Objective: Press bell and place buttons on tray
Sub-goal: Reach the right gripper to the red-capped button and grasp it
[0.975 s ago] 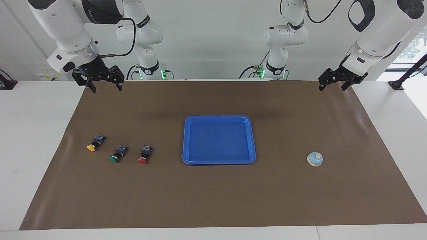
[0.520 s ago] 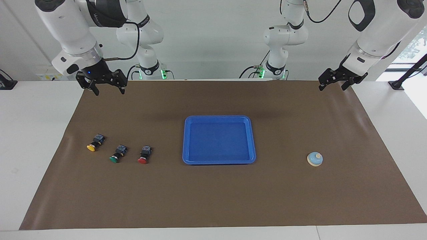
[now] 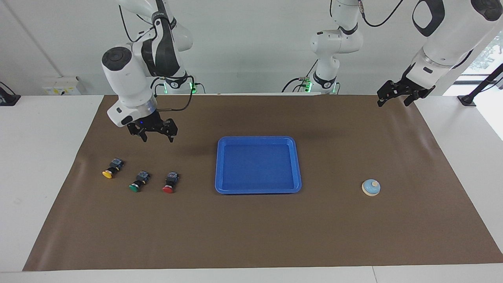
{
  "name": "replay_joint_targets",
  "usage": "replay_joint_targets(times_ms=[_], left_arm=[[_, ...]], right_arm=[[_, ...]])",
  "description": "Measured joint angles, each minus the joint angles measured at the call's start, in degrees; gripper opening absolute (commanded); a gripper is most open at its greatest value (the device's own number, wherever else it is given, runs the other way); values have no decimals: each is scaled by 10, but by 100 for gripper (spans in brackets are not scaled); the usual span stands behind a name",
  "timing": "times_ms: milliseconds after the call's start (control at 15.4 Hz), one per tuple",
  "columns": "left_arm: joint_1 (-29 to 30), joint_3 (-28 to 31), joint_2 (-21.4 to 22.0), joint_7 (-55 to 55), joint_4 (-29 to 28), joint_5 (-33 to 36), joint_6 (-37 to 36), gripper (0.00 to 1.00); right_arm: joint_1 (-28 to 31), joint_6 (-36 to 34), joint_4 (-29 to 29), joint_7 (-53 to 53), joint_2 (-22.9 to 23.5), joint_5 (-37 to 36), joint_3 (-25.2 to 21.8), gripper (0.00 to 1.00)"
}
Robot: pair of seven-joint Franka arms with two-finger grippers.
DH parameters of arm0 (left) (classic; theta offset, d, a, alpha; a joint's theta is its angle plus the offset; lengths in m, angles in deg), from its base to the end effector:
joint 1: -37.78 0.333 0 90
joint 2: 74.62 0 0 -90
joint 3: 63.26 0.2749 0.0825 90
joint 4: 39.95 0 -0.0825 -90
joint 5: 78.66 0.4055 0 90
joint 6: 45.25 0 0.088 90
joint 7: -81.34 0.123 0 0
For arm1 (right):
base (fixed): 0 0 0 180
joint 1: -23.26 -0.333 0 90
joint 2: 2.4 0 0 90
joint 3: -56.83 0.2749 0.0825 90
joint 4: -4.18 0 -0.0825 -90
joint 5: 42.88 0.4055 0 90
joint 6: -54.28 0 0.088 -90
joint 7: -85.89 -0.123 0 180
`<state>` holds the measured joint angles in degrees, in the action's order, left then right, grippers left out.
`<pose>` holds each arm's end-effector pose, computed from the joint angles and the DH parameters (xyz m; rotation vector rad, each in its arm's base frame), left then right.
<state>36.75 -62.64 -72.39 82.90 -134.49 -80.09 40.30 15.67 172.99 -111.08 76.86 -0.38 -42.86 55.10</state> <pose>0.5531 -0.0071 0.5445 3.1092 -0.0542 -0.1833 0.5783 0.0594 0.3715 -3.1377 0.0870 -0.0390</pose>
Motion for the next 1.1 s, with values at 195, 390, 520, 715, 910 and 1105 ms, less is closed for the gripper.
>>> replay_joint_targets(times_ms=[195, 390, 520, 715, 910, 1105], left_arm=[[0, 0, 0, 0, 0, 0, 0, 100], [0, 0, 0, 0, 0, 0, 0, 100], [0, 0, 0, 0, 0, 0, 0, 100], [0, 0, 0, 0, 0, 0, 0, 100], [0, 0, 0, 0, 0, 0, 0, 100], [0, 0, 0, 0, 0, 0, 0, 100]], right_arm=[[0, 106, -32, -1, 43, 0, -1, 100], [5, 177, -58, -2, 74, 0, -2, 100], [6, 212, -61, -2, 95, 0, -3, 100], [6, 250, -59, -3, 129, 0, -3, 100], [4, 269, -55, -3, 152, 0, -2, 100], [4, 269, -51, -3, 155, 0, -2, 91]])
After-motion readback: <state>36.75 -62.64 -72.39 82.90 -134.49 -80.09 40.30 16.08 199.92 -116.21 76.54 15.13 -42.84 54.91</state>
